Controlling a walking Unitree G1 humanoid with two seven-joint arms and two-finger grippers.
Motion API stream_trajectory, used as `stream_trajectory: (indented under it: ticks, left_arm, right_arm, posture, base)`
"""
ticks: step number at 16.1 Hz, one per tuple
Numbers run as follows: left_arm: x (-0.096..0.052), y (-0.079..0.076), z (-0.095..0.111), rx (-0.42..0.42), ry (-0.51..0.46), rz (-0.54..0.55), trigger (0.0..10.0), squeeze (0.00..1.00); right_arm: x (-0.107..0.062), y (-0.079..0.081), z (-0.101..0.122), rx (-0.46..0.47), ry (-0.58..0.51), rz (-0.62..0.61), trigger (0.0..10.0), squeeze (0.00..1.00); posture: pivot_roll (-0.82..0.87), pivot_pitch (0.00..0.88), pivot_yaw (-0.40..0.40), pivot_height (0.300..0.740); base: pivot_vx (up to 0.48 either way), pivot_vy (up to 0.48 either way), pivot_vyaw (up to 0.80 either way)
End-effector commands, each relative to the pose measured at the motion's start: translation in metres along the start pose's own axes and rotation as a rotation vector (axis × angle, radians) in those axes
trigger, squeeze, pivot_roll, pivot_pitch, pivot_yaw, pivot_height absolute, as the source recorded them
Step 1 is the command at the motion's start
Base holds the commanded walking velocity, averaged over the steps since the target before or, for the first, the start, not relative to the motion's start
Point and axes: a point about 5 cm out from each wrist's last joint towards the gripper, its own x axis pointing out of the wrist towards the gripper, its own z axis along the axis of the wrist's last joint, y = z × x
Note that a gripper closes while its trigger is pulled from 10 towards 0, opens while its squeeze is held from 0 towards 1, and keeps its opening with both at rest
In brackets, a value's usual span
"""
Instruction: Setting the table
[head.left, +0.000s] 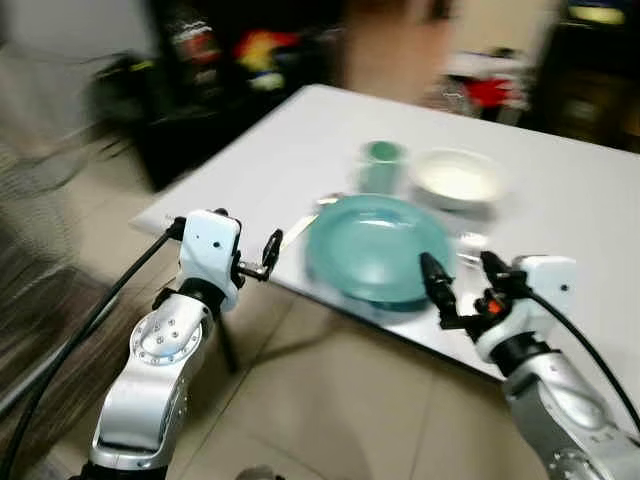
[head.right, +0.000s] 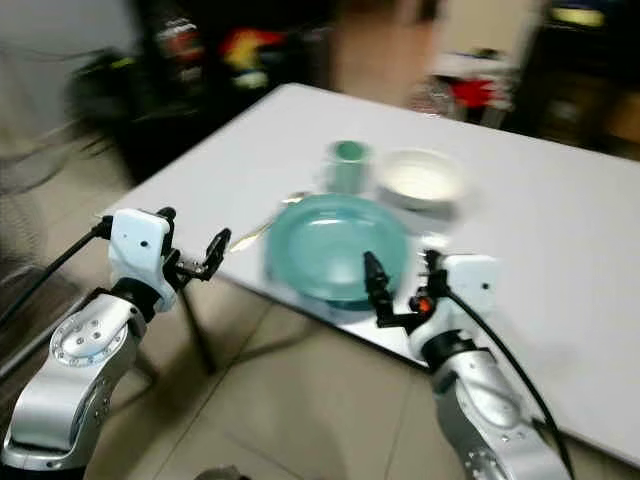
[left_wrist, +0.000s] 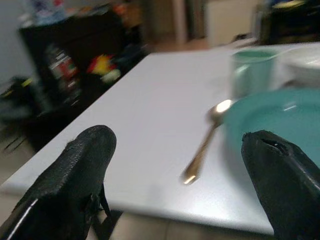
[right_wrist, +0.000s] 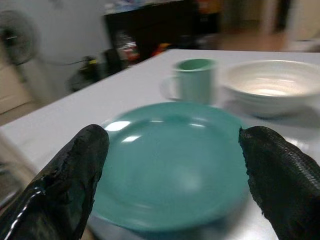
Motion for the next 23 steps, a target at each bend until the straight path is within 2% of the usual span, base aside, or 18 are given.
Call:
stream_trajectory:
  ticks: [1, 8, 19, 21, 23]
  left_arm:
    - [0.003, 0.002, 0.002, 0.015, -0.002, 0.010, 10.0, 0.00]
    - [0.011, 0.003, 0.004, 0.017, -0.006, 0.005, 10.0, 0.00]
    - [0.015, 0.004, 0.006, 0.031, -0.012, 0.008, 10.0, 0.00]
    - [0.015, 0.004, 0.007, 0.030, -0.017, 0.010, 10.0, 0.00]
    - [0.015, 0.003, 0.007, 0.032, -0.021, 0.010, 10.0, 0.00]
  right_arm:
    - [0.001, -0.001, -0.001, -0.010, -0.003, 0.001, 10.0, 1.00]
    - [0.005, -0.001, 0.001, -0.028, -0.029, -0.017, 10.0, 1.00]
    - [0.012, -0.001, 0.002, -0.016, -0.041, -0.015, 10.0, 1.00]
    - [0.013, 0.000, 0.006, 0.048, -0.081, -0.008, 10.0, 1.00]
    - [0.014, 0.001, 0.007, 0.054, -0.088, 0.002, 10.0, 1.00]
  posture:
    - [0.01, 0.000, 0.032, 0.740]
    - [0.00, 0.000, 0.051, 0.740]
    - [0.02, 0.000, 0.039, 0.740]
    - [0.02, 0.000, 0.036, 0.740]
    - [0.02, 0.000, 0.034, 0.740]
  base:
    - [0.000, 0.000, 0.80]
    - [0.000, 0.000, 0.80]
    - [0.000, 0.000, 0.80]
    - [0.000, 0.000, 0.80]
    - [0.000, 0.000, 0.80]
